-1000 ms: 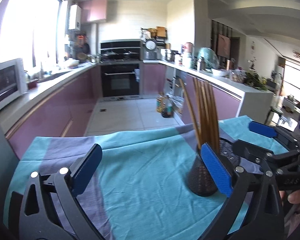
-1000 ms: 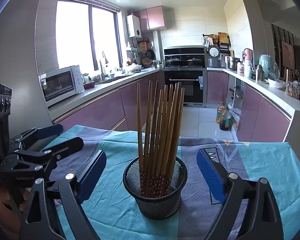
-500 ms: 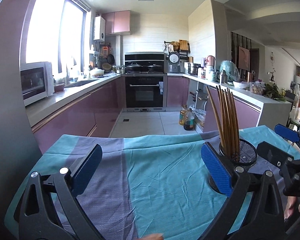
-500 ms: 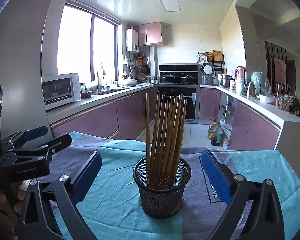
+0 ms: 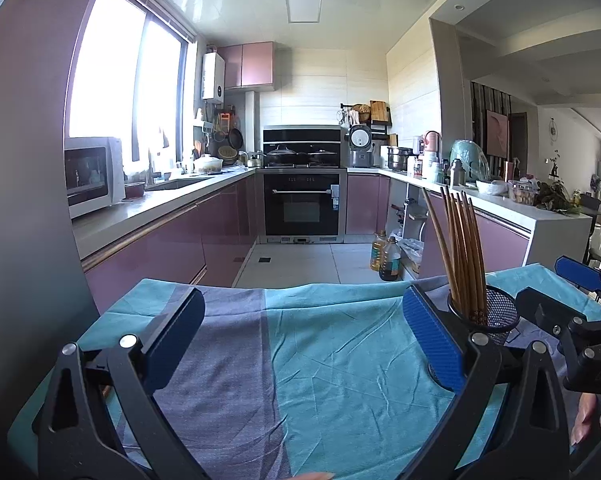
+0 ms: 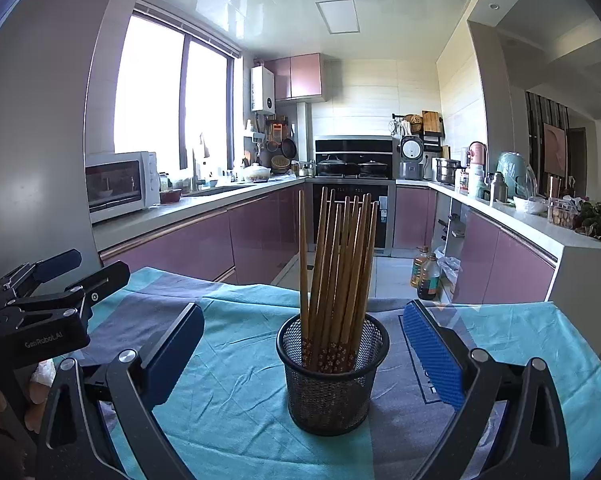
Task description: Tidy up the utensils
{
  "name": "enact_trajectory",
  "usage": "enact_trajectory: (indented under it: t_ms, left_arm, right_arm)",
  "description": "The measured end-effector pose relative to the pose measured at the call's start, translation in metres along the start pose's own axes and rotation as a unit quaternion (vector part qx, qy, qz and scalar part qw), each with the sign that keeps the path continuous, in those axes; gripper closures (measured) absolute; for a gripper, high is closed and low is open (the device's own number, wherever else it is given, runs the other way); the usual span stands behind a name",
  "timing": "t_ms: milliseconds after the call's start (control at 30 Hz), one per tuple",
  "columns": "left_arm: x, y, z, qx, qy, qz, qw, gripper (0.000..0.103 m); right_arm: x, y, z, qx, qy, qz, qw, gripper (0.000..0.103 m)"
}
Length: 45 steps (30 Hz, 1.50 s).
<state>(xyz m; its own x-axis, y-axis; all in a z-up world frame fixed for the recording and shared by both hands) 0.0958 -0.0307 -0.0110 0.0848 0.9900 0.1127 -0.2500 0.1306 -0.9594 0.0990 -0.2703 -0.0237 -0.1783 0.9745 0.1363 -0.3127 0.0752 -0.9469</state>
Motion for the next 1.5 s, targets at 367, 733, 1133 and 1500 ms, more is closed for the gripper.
enact_trajectory:
  t_ms: [367, 733, 1133, 1500]
  left_arm:
    - [0.0003, -0.0005, 0.0030, -0.003, -0.004, 0.004, 1.0000, 0.006]
    - [0.0013, 0.0009, 0.0050, -0.005, -0.006, 0.003, 1.0000, 0.005]
    - [0.0017, 0.0007, 0.0056, -0.007, -0.006, 0.003, 1.0000, 0.005]
    - [0.0026, -0.0017, 0.0079, -0.009, -0.006, 0.006, 0.9999, 0.006]
  right_arm:
    - [0.0007, -0.0002, 0.0020, -0.009, 0.009, 0.003, 1.000, 0.007]
    - [0.0016, 0.0002, 0.0033, -0.013, 0.012, 0.003, 1.000, 0.007]
    - [0.0028, 0.0000, 0.0042, -0.016, 0.013, -0.001, 1.000, 0.007]
    - [0.0037, 0.0000, 0.0047, -0.017, 0.011, -0.002, 1.000, 0.007]
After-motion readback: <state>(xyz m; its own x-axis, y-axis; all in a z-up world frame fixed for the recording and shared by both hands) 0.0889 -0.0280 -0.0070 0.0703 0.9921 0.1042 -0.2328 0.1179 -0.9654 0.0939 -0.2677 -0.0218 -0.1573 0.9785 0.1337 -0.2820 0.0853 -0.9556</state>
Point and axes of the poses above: each gripper's, at about its wrist camera, not at the fingertips, and z roughly against the way its jaws point, x to its left, y to its underside, the point moved 9 cm from there along -z, roughly the way its jaws point, and after that the axes turned 6 degrees about -z, right-handed, at the moved point
